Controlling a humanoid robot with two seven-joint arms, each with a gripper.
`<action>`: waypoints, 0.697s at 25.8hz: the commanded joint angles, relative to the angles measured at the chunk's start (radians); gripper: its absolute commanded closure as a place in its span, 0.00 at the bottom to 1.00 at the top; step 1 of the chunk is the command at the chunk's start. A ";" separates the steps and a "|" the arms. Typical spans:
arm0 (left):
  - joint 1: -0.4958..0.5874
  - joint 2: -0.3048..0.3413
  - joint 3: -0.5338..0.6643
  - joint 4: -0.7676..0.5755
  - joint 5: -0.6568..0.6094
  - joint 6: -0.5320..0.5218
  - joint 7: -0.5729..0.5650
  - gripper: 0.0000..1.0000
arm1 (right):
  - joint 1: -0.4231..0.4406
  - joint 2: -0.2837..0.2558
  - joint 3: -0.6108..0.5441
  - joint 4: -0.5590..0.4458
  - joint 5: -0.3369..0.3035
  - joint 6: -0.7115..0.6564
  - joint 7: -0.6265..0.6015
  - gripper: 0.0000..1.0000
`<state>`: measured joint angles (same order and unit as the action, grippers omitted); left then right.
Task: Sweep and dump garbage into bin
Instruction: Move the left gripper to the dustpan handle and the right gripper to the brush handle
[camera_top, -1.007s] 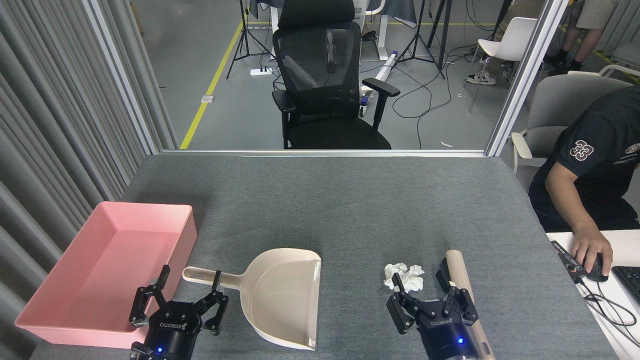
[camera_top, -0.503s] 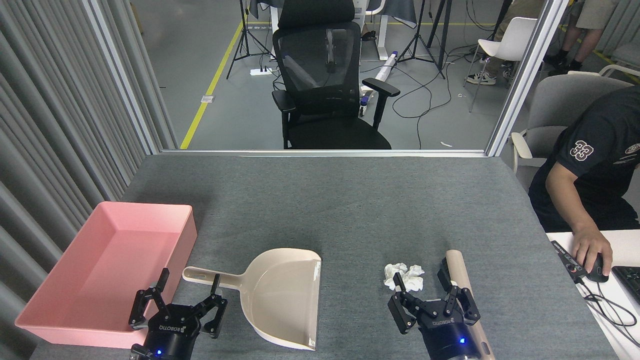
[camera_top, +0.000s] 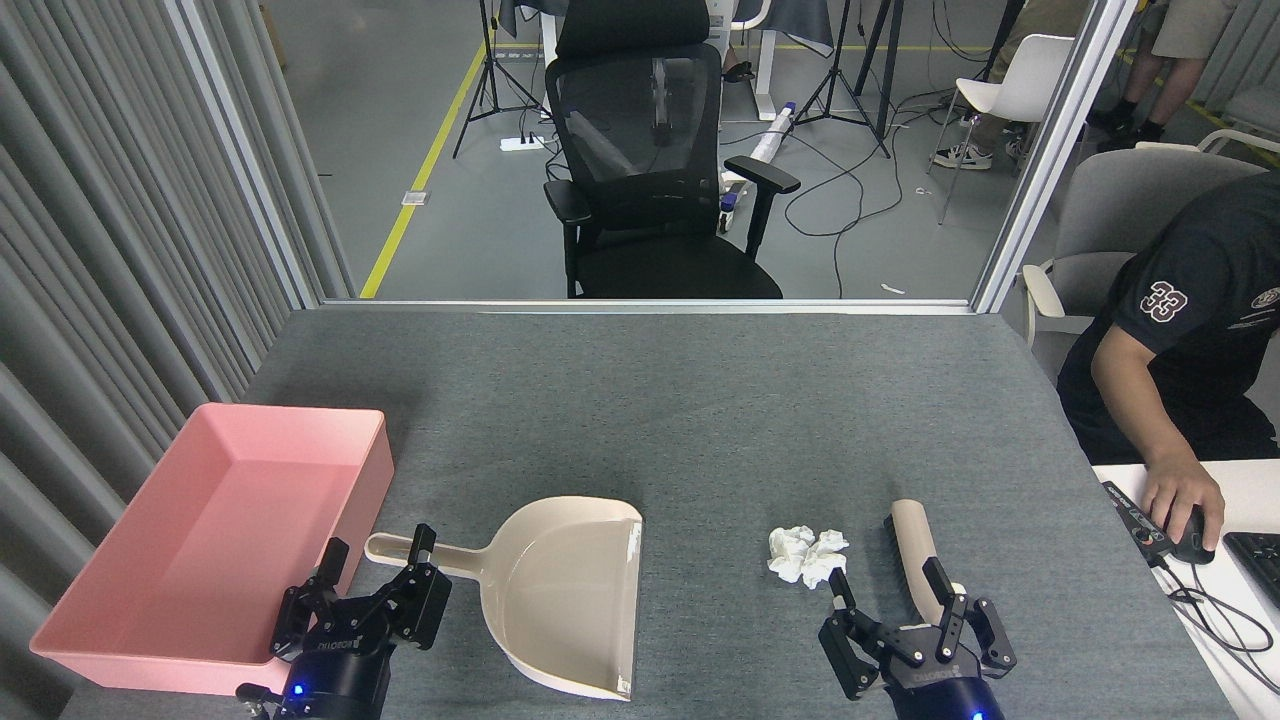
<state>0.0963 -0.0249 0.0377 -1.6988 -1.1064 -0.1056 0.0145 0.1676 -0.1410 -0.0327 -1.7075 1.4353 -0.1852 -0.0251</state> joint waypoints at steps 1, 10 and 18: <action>-0.001 -0.016 -0.001 -0.030 0.249 0.006 -0.172 0.00 | 0.046 -0.037 -0.055 -0.008 -0.003 -0.005 -0.006 0.01; 0.003 -0.050 0.004 0.008 0.321 0.001 -0.156 0.00 | 0.090 -0.028 -0.200 -0.008 -0.018 -0.115 -0.007 0.01; 0.000 -0.052 0.011 0.068 0.324 -0.005 -0.111 0.00 | 0.096 -0.020 -0.225 -0.009 -0.027 -0.111 0.002 0.01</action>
<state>0.1004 -0.0756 0.0482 -1.6558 -0.7827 -0.1101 -0.1056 0.2620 -0.1620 -0.2411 -1.7164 1.4092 -0.2966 -0.0278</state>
